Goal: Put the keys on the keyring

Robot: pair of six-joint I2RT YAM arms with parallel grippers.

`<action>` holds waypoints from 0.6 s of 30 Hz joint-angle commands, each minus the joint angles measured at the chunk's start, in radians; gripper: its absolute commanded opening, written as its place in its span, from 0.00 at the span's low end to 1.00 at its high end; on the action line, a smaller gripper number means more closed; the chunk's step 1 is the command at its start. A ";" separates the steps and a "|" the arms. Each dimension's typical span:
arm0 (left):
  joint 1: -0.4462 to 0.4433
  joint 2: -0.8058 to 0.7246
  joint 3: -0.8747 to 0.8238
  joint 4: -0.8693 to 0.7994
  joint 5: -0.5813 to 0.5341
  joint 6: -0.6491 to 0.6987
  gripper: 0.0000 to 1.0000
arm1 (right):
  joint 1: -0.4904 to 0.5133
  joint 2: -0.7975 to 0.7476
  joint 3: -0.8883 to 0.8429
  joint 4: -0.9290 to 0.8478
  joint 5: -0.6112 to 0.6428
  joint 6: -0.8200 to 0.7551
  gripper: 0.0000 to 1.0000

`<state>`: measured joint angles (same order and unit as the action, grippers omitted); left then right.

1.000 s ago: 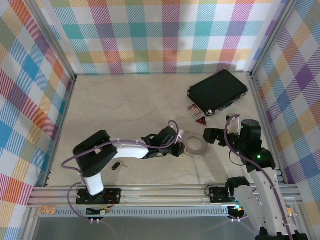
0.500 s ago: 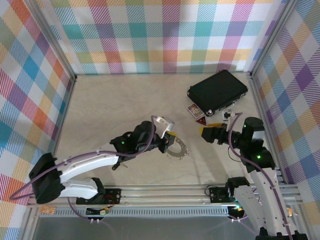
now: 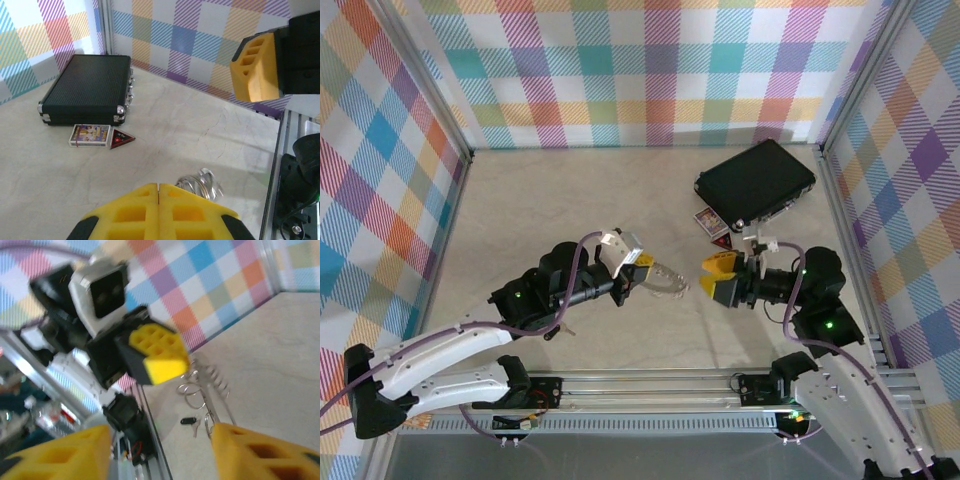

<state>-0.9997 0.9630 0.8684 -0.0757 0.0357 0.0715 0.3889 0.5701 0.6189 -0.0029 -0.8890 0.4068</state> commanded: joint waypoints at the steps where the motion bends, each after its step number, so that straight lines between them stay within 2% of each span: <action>1: -0.014 -0.039 0.054 -0.024 0.006 0.039 0.00 | 0.083 0.023 0.057 -0.051 0.036 -0.168 0.73; 3: -0.014 -0.049 0.060 -0.036 0.003 0.035 0.00 | 0.123 0.043 0.072 -0.095 0.083 -0.219 0.76; 11: -0.014 -0.076 0.080 -0.076 0.000 0.040 0.00 | 0.247 0.127 0.058 -0.045 0.222 -0.283 0.74; 15: -0.014 -0.084 0.083 -0.073 0.023 0.045 0.00 | 0.278 0.173 0.054 0.019 0.274 -0.270 0.56; 18: -0.014 -0.098 0.084 -0.062 0.060 0.043 0.00 | 0.299 0.174 0.055 0.054 0.271 -0.268 0.46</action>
<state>-1.0000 0.8978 0.9081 -0.1673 0.0517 0.0990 0.6731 0.7536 0.6632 -0.0250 -0.6388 0.1566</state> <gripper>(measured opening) 0.050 0.477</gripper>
